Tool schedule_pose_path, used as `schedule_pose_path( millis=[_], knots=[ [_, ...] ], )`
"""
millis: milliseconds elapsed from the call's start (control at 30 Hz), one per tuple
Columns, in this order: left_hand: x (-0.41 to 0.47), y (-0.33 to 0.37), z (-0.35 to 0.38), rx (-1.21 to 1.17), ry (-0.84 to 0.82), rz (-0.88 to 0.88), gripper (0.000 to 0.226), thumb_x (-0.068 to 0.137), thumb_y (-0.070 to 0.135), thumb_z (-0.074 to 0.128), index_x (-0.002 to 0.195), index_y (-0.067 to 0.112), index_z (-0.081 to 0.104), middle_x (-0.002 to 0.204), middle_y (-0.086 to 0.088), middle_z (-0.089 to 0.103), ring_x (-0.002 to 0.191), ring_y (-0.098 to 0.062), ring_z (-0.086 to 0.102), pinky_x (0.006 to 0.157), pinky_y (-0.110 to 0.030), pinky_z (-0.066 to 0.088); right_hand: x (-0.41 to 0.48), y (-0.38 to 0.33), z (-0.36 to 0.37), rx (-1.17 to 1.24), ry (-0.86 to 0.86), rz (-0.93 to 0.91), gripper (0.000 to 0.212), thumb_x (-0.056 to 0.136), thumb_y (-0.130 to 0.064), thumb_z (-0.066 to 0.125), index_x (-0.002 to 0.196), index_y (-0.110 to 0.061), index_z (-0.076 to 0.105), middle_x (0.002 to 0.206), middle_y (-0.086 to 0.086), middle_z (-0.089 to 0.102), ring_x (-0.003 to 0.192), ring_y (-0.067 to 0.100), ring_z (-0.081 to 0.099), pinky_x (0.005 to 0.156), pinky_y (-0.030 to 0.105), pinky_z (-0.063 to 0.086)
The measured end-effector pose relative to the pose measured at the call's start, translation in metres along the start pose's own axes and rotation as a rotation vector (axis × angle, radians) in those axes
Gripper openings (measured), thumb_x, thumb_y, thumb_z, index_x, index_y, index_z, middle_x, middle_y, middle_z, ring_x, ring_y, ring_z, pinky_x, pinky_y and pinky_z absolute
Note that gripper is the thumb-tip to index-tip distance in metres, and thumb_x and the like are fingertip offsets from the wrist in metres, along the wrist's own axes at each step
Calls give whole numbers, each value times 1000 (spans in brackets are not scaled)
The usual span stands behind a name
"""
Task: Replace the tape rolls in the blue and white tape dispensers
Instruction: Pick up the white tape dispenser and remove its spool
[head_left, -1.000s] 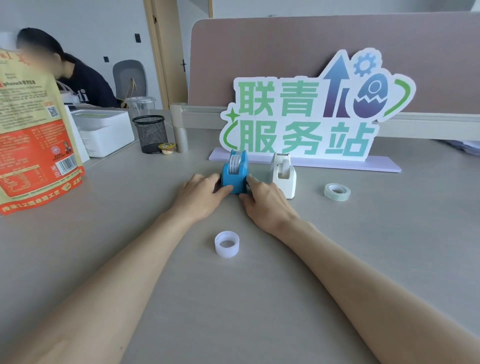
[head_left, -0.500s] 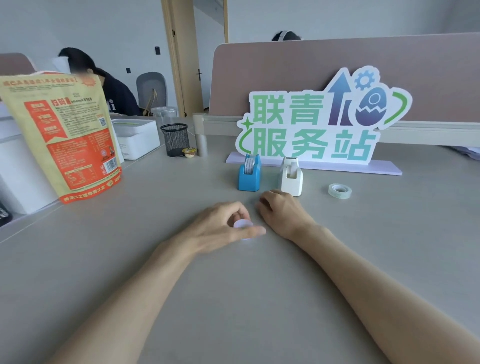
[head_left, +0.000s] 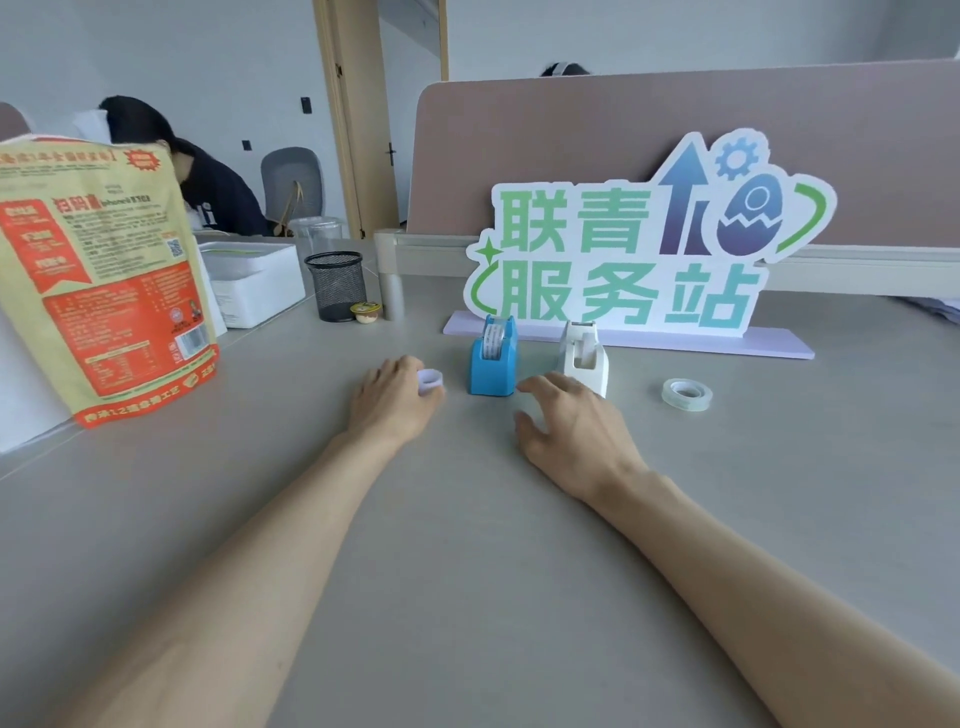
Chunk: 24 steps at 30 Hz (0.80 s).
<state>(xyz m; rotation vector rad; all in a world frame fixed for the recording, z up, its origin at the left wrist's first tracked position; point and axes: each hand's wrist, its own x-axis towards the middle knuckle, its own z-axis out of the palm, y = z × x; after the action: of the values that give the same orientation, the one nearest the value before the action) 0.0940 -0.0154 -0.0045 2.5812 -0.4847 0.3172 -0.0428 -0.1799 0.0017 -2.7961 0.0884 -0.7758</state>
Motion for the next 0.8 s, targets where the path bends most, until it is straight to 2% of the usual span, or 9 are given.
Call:
schedule_pose_path(
  millis=[67,133,200,233,300,367,467,667,800],
  knots=[
    [16,2,7,40,-10,-3,20,85,33,44,79,14,43,103,-14,59,98,-37,53,72,-36,38,5,4,2,-28,167,-12,26,88,-20,57,112,-13,63,114,5,63,110,28,55,74,37,51],
    [29,2,12,60,-22,-12,21,86,32,43,84,12,47,107,-16,59,100,-37,53,74,-37,39,11,10,6,-93,276,16,29,81,-17,63,110,-11,64,120,9,60,113,33,52,77,42,49],
    [33,3,14,72,-49,-25,30,89,34,44,108,12,53,123,-16,54,112,-37,51,86,-39,40,16,13,8,-166,281,76,39,80,-19,64,117,-10,59,133,13,51,123,36,46,85,45,45],
    [31,4,14,72,-62,-30,41,91,37,46,125,14,48,133,-16,48,121,-36,46,94,-40,38,19,15,9,-180,254,119,43,82,-22,63,123,-11,54,140,15,44,129,35,40,90,46,43],
    [20,7,11,44,-60,-35,62,92,44,51,142,14,31,145,-15,33,133,-35,35,105,-42,31,24,18,10,-147,178,228,60,88,-29,61,140,-12,37,152,16,28,139,35,28,98,47,41],
    [7,9,7,55,-31,-25,63,92,46,50,142,14,31,146,-13,30,135,-34,32,106,-41,28,28,21,9,-26,103,355,81,91,-32,58,152,-11,8,157,15,16,138,36,30,94,44,45],
    [-17,8,2,116,-21,22,49,94,44,47,135,17,40,142,-9,34,131,-32,35,104,-40,29,29,20,7,109,41,473,91,94,-29,51,151,-10,-17,148,17,32,113,42,53,74,39,41],
    [-63,9,-12,-39,51,103,52,90,26,53,140,22,35,143,-5,33,130,-29,36,104,-39,34,9,12,-8,164,-4,482,84,94,-26,48,150,-2,-9,143,22,36,117,43,50,88,43,43],
    [-78,14,-20,45,-33,61,51,95,29,45,142,14,30,148,-8,31,133,-29,35,104,-38,31,-27,11,-28,266,-90,377,83,94,-33,52,151,-3,-1,144,21,36,126,40,44,93,39,39]
  ],
)
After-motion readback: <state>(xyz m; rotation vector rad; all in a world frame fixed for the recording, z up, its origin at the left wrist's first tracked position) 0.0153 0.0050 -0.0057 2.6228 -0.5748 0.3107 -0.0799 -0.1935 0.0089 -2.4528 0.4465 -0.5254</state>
